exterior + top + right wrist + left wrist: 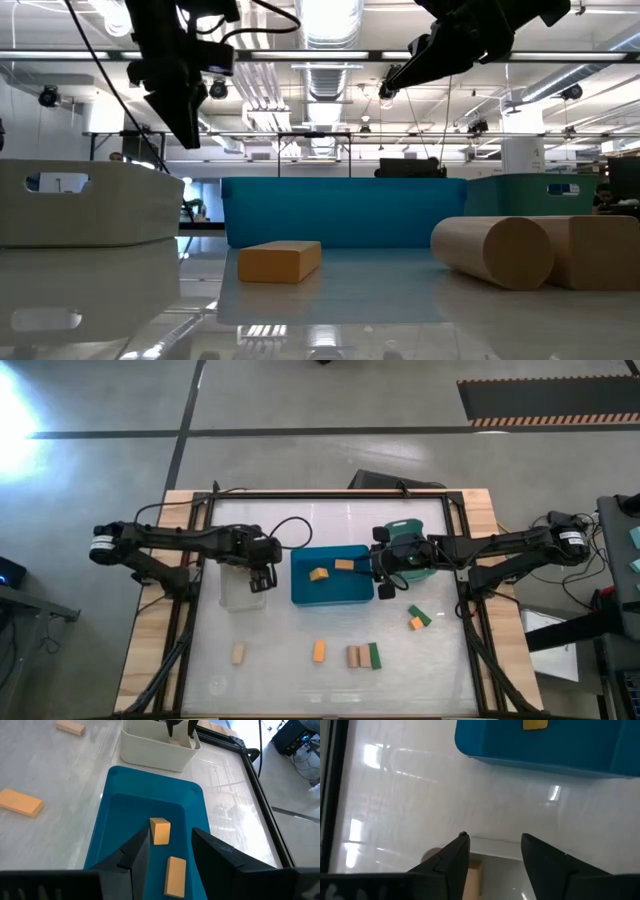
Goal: Sort & place blocks by color
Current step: Put the brown block into the gray bin
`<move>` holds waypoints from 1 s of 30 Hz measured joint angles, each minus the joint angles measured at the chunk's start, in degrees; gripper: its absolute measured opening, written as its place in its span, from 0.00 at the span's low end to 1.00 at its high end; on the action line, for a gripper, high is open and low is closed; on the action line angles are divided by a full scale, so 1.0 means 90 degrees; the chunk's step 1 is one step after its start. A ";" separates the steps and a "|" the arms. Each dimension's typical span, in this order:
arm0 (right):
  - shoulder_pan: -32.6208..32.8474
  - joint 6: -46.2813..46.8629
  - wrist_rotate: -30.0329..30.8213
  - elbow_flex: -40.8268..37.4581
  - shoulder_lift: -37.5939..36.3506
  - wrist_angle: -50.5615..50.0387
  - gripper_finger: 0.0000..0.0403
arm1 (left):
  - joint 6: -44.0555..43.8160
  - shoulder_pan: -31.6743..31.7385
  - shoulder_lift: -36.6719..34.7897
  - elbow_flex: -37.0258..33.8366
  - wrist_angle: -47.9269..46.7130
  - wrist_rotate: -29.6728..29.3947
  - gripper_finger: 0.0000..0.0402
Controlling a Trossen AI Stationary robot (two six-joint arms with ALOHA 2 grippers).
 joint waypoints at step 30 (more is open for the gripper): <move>0.0000 0.0044 0.0000 -0.0002 0.0000 -0.0005 0.35 | -0.4802 -0.2567 0.0360 0.0437 0.1685 0.0169 0.40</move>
